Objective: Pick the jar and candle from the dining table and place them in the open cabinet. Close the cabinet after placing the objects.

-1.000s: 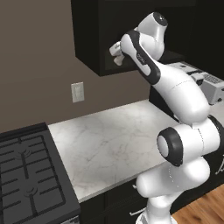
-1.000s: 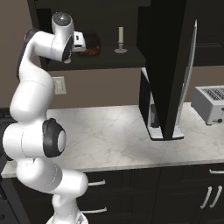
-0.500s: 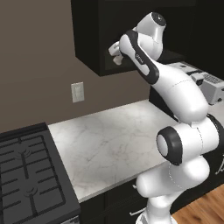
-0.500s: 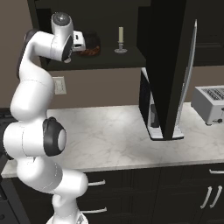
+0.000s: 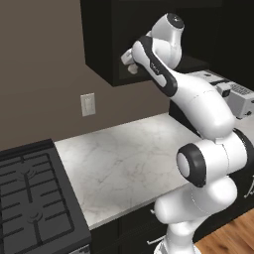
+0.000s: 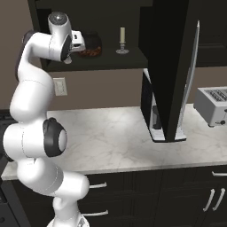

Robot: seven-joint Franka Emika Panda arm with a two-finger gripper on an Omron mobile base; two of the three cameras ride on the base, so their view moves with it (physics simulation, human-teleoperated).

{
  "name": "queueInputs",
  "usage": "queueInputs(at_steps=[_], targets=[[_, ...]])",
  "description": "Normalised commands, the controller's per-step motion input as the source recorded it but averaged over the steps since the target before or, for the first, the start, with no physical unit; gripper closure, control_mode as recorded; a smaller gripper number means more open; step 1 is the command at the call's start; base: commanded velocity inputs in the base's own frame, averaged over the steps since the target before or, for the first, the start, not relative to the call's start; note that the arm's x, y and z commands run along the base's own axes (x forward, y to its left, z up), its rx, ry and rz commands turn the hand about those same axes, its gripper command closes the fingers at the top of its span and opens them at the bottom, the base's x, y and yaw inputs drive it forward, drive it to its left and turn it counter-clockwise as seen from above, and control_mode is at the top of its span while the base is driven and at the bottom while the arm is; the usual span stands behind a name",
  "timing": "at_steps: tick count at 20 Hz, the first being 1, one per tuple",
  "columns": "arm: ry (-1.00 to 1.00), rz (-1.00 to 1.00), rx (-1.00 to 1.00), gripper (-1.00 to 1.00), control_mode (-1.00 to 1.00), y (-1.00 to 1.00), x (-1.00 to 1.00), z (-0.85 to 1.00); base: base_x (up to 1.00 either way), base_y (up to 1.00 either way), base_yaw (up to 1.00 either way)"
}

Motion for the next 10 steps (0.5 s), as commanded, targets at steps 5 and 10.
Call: queueInputs(at_steps=[5, 10], targets=[[0.00, 0.00, -0.05, 1.00, -1.00, 0.07, 0.03, -0.06, 0.00, 0.00, 0.00], [0.06, 0.00, -0.05, 1.00, -1.00, 0.00, 0.02, -0.09, 0.00, 0.00, 0.00]])
